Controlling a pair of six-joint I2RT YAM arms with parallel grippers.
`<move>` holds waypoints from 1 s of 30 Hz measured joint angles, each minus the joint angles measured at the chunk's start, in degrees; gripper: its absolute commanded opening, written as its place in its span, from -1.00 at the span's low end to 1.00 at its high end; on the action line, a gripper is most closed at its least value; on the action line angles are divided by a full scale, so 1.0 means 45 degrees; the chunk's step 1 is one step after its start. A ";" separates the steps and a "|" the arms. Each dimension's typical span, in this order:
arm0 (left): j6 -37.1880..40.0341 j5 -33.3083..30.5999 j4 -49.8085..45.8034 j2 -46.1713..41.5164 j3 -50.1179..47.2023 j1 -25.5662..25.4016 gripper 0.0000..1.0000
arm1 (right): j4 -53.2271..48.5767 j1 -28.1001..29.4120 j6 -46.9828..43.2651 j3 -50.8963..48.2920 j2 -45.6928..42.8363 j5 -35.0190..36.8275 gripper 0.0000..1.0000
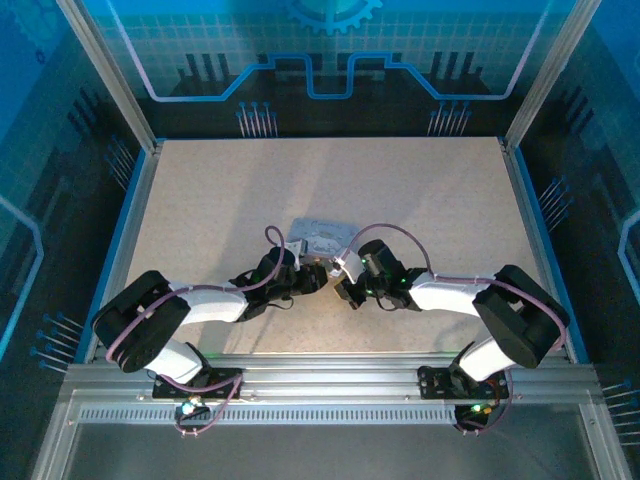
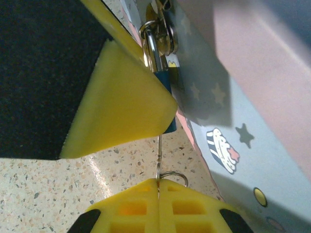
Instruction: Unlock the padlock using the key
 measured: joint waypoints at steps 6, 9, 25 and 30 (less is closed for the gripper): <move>0.0000 -0.0005 0.0000 -0.0015 0.0000 0.0000 -0.46 | 0.0044 -0.0073 -0.0092 0.0000 0.0000 0.0000 -0.85; 0.0000 -0.0005 -0.0005 -0.0019 0.0000 0.0000 -0.46 | 0.0053 -0.0078 -0.0102 0.0000 0.0000 -0.0010 -0.85; -0.0005 0.0005 -0.0092 -0.0019 0.0000 -0.0005 -0.42 | 0.0330 -0.0214 -0.0194 -0.0228 -0.0194 -0.0151 -0.87; -0.0010 0.0005 -0.0112 -0.0019 0.0000 -0.0005 -0.42 | 0.0612 -0.0214 -0.0189 -0.0476 -0.0257 -0.0170 -0.87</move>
